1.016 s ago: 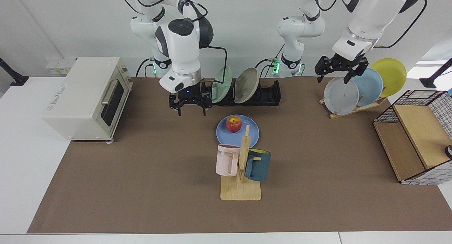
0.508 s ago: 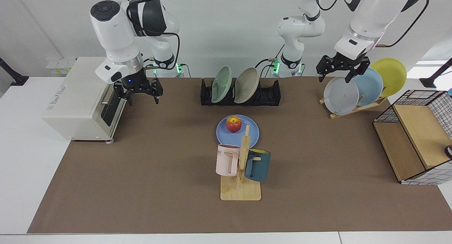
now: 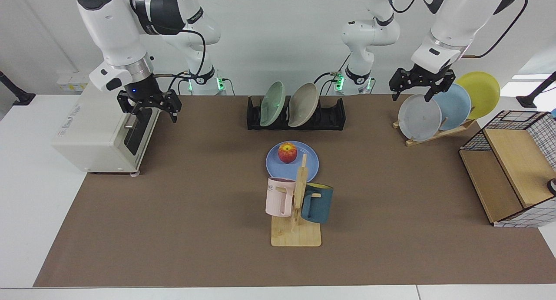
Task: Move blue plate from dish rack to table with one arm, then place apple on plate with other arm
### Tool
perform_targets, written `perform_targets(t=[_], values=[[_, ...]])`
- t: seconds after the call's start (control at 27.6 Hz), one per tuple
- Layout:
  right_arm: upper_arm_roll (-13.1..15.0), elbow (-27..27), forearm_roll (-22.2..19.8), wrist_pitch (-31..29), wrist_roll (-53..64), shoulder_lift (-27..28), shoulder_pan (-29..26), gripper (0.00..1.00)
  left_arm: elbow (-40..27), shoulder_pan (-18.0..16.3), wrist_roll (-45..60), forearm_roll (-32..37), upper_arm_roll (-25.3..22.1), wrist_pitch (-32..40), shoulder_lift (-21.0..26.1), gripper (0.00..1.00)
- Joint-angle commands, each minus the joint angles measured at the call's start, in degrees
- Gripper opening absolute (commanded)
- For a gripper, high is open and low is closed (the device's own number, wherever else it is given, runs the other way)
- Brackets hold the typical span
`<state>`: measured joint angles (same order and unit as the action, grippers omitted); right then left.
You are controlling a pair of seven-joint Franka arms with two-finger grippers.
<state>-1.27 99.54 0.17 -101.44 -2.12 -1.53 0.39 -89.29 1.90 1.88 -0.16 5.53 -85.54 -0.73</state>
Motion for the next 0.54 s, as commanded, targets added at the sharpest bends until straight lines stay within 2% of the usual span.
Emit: perform_targets(t=[0.0,0.51], values=[[0.6,0.7,1.2,1.2,1.2,-0.9,-0.2,1.00,0.8,-0.1,0.4,0.1,-0.1,1.5,-0.2,1.00],[1.0,1.3,1.2,0.5,1.2,-1.2,-0.1,1.00,0.6,-0.1,0.3,0.1,-0.1,1.4,-0.4,1.00]])
